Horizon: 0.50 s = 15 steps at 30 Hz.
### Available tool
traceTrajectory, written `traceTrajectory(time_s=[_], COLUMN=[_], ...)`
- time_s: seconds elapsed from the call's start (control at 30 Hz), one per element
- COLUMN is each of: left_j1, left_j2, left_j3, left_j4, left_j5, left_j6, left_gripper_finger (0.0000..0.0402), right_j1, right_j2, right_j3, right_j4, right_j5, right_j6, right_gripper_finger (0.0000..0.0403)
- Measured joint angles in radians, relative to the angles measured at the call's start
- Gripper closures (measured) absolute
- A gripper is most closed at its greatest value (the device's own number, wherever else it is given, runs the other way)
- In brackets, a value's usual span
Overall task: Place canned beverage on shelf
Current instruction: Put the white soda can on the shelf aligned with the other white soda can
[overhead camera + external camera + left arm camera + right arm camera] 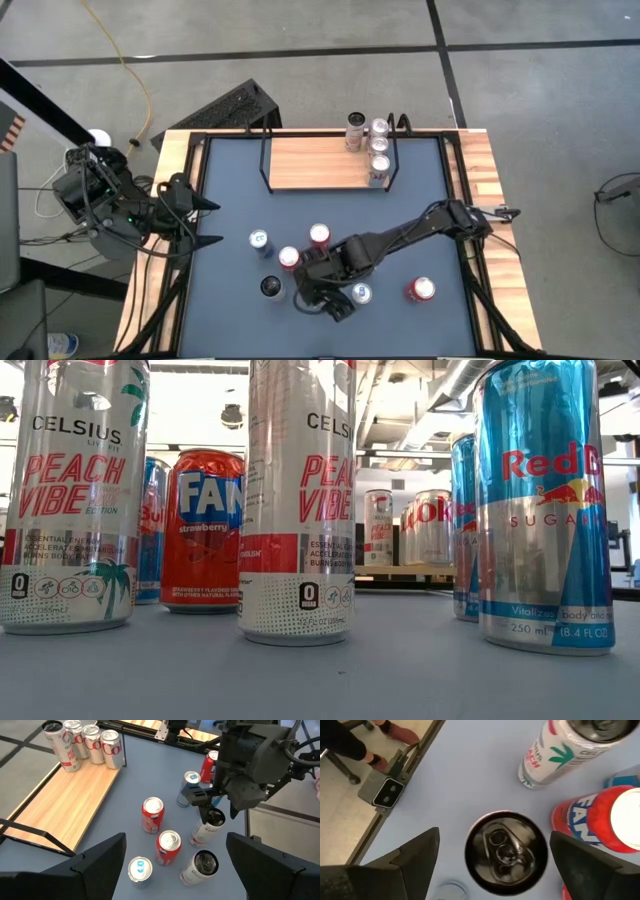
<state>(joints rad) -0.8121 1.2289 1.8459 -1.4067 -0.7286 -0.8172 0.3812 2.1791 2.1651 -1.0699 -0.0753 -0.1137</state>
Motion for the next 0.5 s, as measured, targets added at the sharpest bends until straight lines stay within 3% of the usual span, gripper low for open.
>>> traceTrajectory(time_s=[0.5], left_j1=[0.000], left_j2=[0.000], left_j3=[0.000], left_j4=[0.000], left_j5=[-0.001], left_j6=[0.001], left_gripper_finger=[0.0069], right_j1=[0.007], right_j2=[0.068], right_j3=[0.000], right_j4=[-0.028], right_j5=[0.013], right_j6=[-0.054], right_gripper_finger=[0.0040])
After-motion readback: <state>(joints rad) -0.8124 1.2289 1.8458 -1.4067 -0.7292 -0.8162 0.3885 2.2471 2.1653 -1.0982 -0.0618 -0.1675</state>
